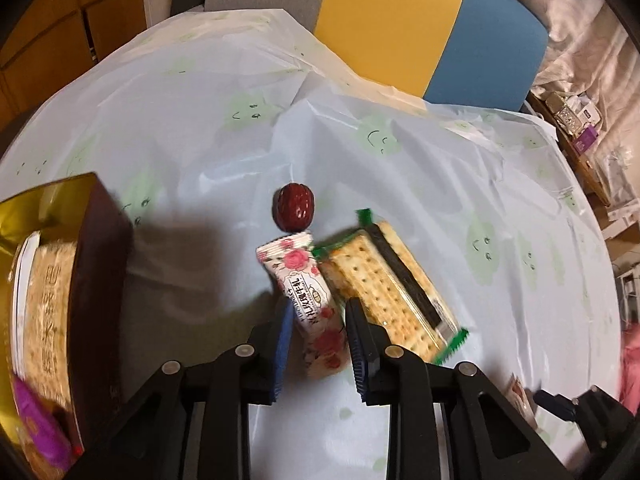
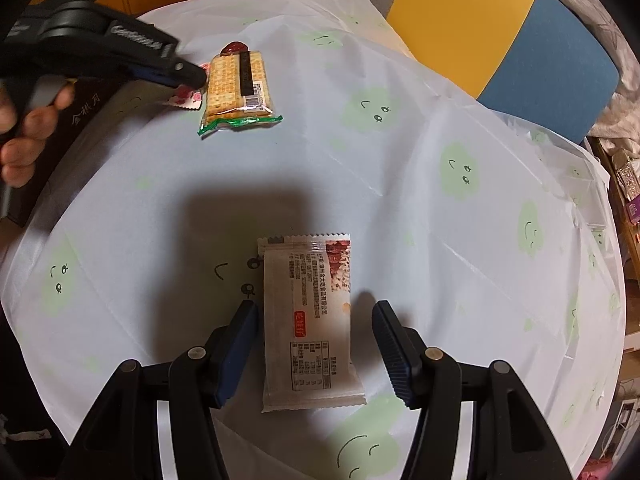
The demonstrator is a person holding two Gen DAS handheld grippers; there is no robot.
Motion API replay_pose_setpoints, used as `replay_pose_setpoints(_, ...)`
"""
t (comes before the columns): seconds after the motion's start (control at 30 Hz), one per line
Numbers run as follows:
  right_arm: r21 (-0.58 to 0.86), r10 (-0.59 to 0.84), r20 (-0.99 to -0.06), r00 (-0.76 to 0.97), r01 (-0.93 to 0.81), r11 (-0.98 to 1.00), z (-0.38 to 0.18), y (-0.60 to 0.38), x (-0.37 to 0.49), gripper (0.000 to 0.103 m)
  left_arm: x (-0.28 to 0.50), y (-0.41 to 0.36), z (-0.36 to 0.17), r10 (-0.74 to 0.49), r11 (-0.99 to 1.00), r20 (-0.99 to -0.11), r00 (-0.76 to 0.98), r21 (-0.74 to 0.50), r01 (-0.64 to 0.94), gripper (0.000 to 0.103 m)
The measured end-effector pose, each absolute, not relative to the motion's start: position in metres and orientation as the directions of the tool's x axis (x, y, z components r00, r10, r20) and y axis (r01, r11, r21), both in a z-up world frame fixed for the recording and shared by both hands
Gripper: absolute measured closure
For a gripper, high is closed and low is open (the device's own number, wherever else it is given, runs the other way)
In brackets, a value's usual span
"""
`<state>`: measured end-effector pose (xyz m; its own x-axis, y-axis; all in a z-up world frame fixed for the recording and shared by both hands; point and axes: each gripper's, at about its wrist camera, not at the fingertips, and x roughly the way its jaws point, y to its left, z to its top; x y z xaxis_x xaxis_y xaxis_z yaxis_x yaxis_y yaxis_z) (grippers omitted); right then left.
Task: Organize snacks
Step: 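Grasp the pink rose-print bar with the left tool and lift it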
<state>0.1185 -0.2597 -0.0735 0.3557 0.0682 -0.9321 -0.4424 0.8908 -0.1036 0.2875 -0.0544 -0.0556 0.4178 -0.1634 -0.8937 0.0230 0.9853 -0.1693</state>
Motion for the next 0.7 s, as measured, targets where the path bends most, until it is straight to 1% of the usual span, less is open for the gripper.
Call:
replay_pose_setpoints(0.07,-0.104,0.069,-0.932,0.356,-0.444,0.890,-0.073,-0.259,0.118,0.043,0.290,-0.054,-0.063,-0.157,0.987,-0.900,0.406,-0.158,0.032,0.076)
replay_pose_setpoints(0.17,-0.102,0.070,-0.932,0.355,-0.444,0.890,-0.073,-0.258,0.117,0.043,0.289,-0.048,-0.068,-0.188,0.981,-0.893,0.410,-0.191,0.033,0.075)
replay_pose_setpoints(0.23,-0.097,0.074,-0.933,0.353,-0.443,0.891,-0.073,-0.257,0.117,0.043,0.286,-0.047,-0.067,-0.199,0.979,-0.883,0.424,-0.194,0.056,0.081)
replay_pose_setpoints(0.3,-0.093,0.077,-0.933,0.352,-0.443,0.892,-0.073,-0.258,0.118,0.043,0.277,-0.050,-0.064,-0.185,0.983,-0.880,0.437,-0.164,0.084,0.083)
replay_pose_setpoints(0.43,-0.069,0.097,-0.935,0.342,-0.441,0.895,-0.077,-0.263,0.120,0.043,0.240,-0.057,-0.058,-0.226,0.973,-0.864,0.450,-0.174,0.154,0.083)
replay_pose_setpoints(0.53,-0.049,0.109,-0.936,0.335,-0.431,0.901,-0.078,-0.268,0.121,0.042,0.203,-0.066,-0.053,-0.241,0.962,-0.850,0.469,-0.148,0.228,0.083)
replay_pose_setpoints(0.63,-0.038,0.117,-0.935,0.334,-0.423,0.905,-0.078,-0.270,0.122,0.041,0.168,-0.074,-0.054,-0.274,0.947,-0.836,0.475,-0.148,0.285,0.083)
replay_pose_setpoints(0.67,-0.035,0.118,-0.935,0.334,-0.420,0.907,-0.078,-0.271,0.122,0.040,0.156,-0.075,-0.054,-0.288,0.940,-0.829,0.479,-0.149,0.306,0.083)
replay_pose_setpoints(0.7,-0.034,0.119,-0.935,0.335,-0.416,0.909,-0.079,-0.272,0.122,0.038,0.147,-0.076,-0.055,-0.292,0.937,-0.825,0.484,-0.144,0.319,0.083)
